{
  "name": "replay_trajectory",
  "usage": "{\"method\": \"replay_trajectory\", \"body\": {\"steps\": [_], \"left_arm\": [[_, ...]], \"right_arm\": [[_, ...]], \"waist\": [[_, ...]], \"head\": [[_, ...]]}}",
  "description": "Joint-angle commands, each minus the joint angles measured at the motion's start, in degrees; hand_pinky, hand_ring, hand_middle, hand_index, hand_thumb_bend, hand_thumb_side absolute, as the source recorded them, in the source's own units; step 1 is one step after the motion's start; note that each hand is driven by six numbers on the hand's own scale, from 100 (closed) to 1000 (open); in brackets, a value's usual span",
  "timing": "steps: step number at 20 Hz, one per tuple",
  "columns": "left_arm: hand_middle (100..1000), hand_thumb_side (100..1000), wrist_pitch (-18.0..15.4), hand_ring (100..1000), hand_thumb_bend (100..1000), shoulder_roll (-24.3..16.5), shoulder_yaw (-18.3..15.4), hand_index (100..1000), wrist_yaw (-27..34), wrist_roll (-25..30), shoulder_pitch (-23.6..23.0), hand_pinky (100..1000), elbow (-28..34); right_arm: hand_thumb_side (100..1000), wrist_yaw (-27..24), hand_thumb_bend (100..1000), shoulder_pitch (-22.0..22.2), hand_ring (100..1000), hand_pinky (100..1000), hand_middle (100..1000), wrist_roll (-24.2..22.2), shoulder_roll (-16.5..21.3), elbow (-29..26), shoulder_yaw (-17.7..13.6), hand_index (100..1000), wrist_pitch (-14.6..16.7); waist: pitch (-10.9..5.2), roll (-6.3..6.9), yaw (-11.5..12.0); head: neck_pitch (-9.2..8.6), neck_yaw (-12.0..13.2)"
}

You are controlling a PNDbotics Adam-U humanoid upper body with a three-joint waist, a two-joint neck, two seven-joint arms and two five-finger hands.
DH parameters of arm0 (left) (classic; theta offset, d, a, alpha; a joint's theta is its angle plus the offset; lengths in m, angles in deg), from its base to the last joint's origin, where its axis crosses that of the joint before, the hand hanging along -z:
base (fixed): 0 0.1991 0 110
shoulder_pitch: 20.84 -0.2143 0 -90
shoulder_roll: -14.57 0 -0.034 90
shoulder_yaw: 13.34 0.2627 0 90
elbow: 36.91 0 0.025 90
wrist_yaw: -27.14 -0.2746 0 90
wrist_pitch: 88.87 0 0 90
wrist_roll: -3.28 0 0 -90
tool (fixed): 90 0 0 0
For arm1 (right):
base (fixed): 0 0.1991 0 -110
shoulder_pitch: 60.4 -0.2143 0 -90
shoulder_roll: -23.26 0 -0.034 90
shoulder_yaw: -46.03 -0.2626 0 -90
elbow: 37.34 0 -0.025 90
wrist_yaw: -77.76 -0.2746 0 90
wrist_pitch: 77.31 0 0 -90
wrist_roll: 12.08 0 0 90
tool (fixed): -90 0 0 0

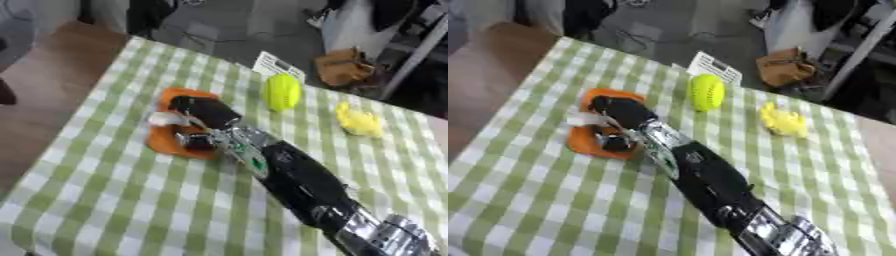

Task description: Pick up objects on the table and place them in the box.

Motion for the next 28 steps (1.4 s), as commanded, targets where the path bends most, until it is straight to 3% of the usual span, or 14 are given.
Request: {"method": "replay_trajectory", "body": {"steps": [1, 4, 11, 12, 16, 18, 23, 28], "left_arm": [[811, 900, -0.1, 695, 232, 0.1, 0.0, 792, 0.1, 0.2, 1.0, 421, 1.0], [811, 899, -0.1, 695, 232, 0.0, 0.0, 792, 0.0, 0.2, 0.8, 421, 1.0], [810, 894, 0.0, 696, 235, -0.2, 0.0, 794, -0.2, 0.1, 0.7, 424, 1.0], [810, 888, 0.0, 697, 237, -0.2, 0.0, 794, -0.2, 0.1, 0.7, 426, 1.0], [810, 885, 0.1, 697, 237, -0.4, 0.1, 795, -0.3, 0.0, 0.5, 428, 1.0], [809, 880, 0.1, 697, 239, -0.4, 0.1, 795, -0.3, 0.0, 0.5, 429, 1.0], [809, 872, 0.5, 701, 235, -0.9, 0.1, 797, -0.5, -0.1, -0.5, 430, 1.0], [810, 868, 1.0, 703, 231, -1.3, -0.1, 798, -0.9, -0.6, -2.0, 431, 1.0]], "right_arm": [[775, 0.1, 349, -0.4, 907, 886, 952, -2.9, 1.3, 1.4, -0.3, 979, 2.9], [799, 1.9, 417, -0.9, 952, 928, 976, -5.5, 1.4, 2.3, -2.1, 994, 3.8], [766, -0.2, 386, -2.3, 917, 893, 951, -9.1, 3.2, -5.8, -5.9, 976, -0.3], [725, -0.5, 338, -2.4, 883, 849, 928, -8.4, 3.5, -7.2, -6.4, 955, -1.1], [706, -3.2, 319, -3.6, 862, 824, 918, -5.1, 4.5, -13.1, -9.7, 943, -4.7], [697, -4.0, 302, -3.0, 854, 814, 914, -3.2, 4.9, -16.1, -9.4, 937, -6.6], [631, -6.3, 240, -2.3, 821, 771, 894, 1.4, 6.0, -23.3, -8.5, 923, -11.2], [607, -7.6, 207, -1.0, 802, 745, 885, 6.0, 5.6, -26.0, -7.6, 916, -15.2]], "waist": [[0.13, -0.10, -0.1], [0.07, -0.04, -0.4], [-0.49, 0.17, -1.4], [-0.59, 0.23, -1.5], [-1.52, 1.23, -2.7], [-1.78, 1.47, -3.0], [-4.10, 4.27, -6.4], [-6.03, 6.46, -9.4]], "head": [[-0.58, -0.2], [-0.58, -0.2], [-0.63, -0.1], [-0.69, -0.1], [-0.84, 0.1], [-0.96, 0.0], [-1.03, 0.7], [-0.02, 1.9]]}}
